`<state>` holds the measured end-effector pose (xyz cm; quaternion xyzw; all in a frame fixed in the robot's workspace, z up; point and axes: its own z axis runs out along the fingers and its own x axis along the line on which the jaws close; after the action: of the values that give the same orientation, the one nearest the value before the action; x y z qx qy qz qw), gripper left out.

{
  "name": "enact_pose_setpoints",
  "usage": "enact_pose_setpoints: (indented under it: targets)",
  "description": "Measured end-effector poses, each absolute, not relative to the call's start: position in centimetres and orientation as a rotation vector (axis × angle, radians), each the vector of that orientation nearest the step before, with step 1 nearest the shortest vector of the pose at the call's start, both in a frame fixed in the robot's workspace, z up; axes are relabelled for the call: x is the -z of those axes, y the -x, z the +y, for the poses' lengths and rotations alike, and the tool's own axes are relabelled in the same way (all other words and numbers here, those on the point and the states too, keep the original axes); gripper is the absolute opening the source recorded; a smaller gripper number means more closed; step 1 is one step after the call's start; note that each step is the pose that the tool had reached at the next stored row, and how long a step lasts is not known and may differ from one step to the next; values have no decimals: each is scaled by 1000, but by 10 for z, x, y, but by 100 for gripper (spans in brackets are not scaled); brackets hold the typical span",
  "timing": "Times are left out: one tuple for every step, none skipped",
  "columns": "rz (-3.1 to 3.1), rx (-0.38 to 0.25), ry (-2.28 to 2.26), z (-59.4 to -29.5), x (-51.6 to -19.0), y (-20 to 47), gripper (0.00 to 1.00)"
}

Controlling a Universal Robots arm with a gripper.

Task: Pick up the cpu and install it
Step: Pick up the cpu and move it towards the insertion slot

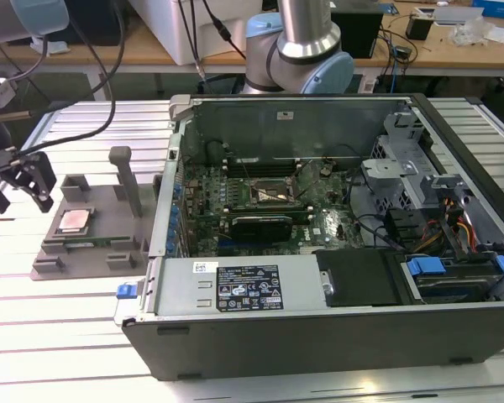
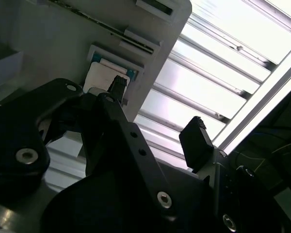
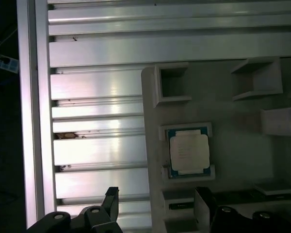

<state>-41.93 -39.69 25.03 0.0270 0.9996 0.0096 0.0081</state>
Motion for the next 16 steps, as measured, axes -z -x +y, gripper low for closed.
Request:
enact_pose_setpoints:
  targets:
    - [3124,-30,-84,-397,-249,419,72]
    - [3124,-30,-84,-397,-247,419,72]
    - [3124,-30,-84,-397,-246,419,72]
    - [3124,-30,-84,-397,-244,418,72]
    - [3125,-29,-84,-397,-238,416,72]
    - [3126,-25,-84,-395,-232,410,72]
    - [3127,-24,-73,-393,-229,406,72]
    - [3128,-24,-26,-393,-226,404,72]
    - [3128,-24,14,-393,-223,403,72]
    - [3128,-23,40,-392,-220,401,72]
    - [3128,0,52,-391,-217,397,72]
    - [3128,28,63,-388,-214,393,72]
    - [3128,30,83,-386,-213,391,72]
    - [3127,30,108,-385,-213,391,72]
    - [3126,30,122,-385,-213,391,72]
    - [3126,30,135,-384,-212,391,72]
